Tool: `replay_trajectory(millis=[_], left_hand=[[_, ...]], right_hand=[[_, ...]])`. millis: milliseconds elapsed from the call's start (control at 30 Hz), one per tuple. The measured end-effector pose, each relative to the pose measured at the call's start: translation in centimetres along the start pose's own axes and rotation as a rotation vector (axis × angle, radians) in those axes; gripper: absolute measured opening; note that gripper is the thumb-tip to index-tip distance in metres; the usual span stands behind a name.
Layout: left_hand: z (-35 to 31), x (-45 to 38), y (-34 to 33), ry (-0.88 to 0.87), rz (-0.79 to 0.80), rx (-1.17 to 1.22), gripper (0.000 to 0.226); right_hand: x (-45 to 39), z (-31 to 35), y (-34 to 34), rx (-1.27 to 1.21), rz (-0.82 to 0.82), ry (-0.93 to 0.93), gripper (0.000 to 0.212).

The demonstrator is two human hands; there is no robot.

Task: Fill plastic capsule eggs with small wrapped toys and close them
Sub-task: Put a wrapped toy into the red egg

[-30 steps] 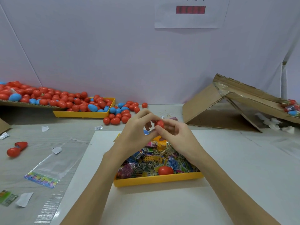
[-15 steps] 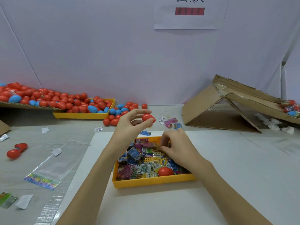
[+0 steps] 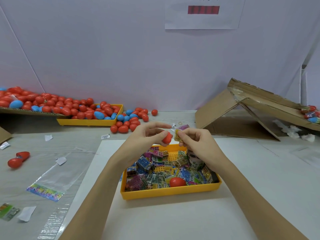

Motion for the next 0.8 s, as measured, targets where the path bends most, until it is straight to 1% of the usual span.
replay_trajectory(millis=[100,333,500,800], left_hand=[[-0.2,0.1,-0.2,-0.011,0.025,-0.045,0.026],[-0.1,0.2,-0.2,-0.01,0.006,-0.108,0.025],[-0.2,0.2,-0.4,-0.005,0.017,-0.116,0.024],[-0.1,0.2,-0.5,-0.012,0.028,-0.12,0.022]], right_hand=[[-0.1,0.1,0.4,0.025,-0.007,0.015,0.023],[0.3,0.9,-0.1,0.132,0.066,0.065,0.021],[0.4,1.1,-0.3,0.149,0.092,0.07,0.022],[0.3,1.0,-0.2,0.211,0.114,0.11,0.017]])
Point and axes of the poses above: each hand's wrist, its own x-axis away from the middle knuckle, its own y-axis out of the back of the hand, z = x × y, the point moved 4 cm from there along -x, towards the middle knuckle, and after that the axes turned 3 degrees about x, right-handed, at the moved point
